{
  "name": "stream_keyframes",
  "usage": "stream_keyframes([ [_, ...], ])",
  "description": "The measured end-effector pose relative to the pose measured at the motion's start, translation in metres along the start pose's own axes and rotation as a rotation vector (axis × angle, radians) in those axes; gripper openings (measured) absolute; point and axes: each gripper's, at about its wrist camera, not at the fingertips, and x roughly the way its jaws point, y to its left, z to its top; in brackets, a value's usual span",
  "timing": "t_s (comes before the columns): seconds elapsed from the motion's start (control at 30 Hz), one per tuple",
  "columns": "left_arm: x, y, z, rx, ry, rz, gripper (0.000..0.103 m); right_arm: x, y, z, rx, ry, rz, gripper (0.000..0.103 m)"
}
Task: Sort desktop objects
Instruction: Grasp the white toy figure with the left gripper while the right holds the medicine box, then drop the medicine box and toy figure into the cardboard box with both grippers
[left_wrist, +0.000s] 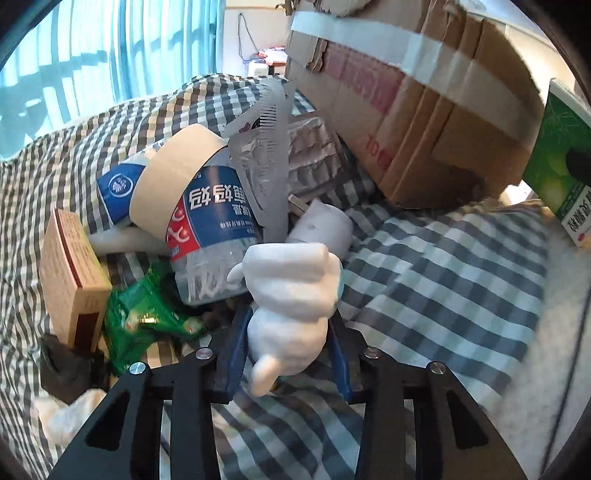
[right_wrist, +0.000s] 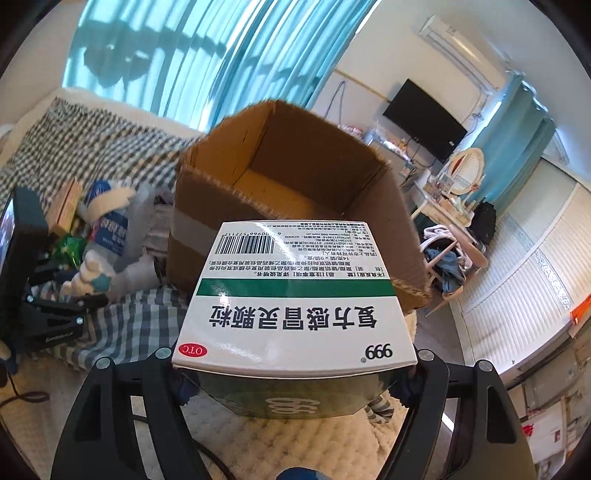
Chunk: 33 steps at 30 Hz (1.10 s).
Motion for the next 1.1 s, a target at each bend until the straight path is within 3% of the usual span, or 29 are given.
stream_keyframes([
  [0.23, -0.057, 0.002, -0.008, -0.038, -0.116, -0.016, 0.039, -0.025, -0.026, 0.004, 0.129, -0.069, 0.100, 0.076],
  [0.3, -0.084, -0.008, 0.003, 0.011, -0.187, -0.001, 0.039, -0.029, -0.036, 0.006, 0.181, -0.079, 0.140, 0.076],
  [0.6, -0.135, -0.053, 0.042, 0.057, -0.306, -0.092, 0.039, -0.038, -0.065, 0.013, 0.278, -0.143, 0.225, 0.076],
  [0.83, -0.177, -0.086, 0.094, 0.127, -0.425, -0.141, 0.039, -0.050, -0.113, 0.060, 0.345, -0.267, 0.244, 0.077],
  [0.97, -0.173, -0.110, 0.138, 0.181, -0.439, -0.119, 0.039, -0.012, -0.131, 0.089, 0.380, -0.204, 0.278, 0.077],
  [1.1, -0.141, -0.125, 0.171, 0.198, -0.405, -0.028, 0.039, 0.047, -0.141, 0.091, 0.448, -0.085, 0.339, 0.079],
])
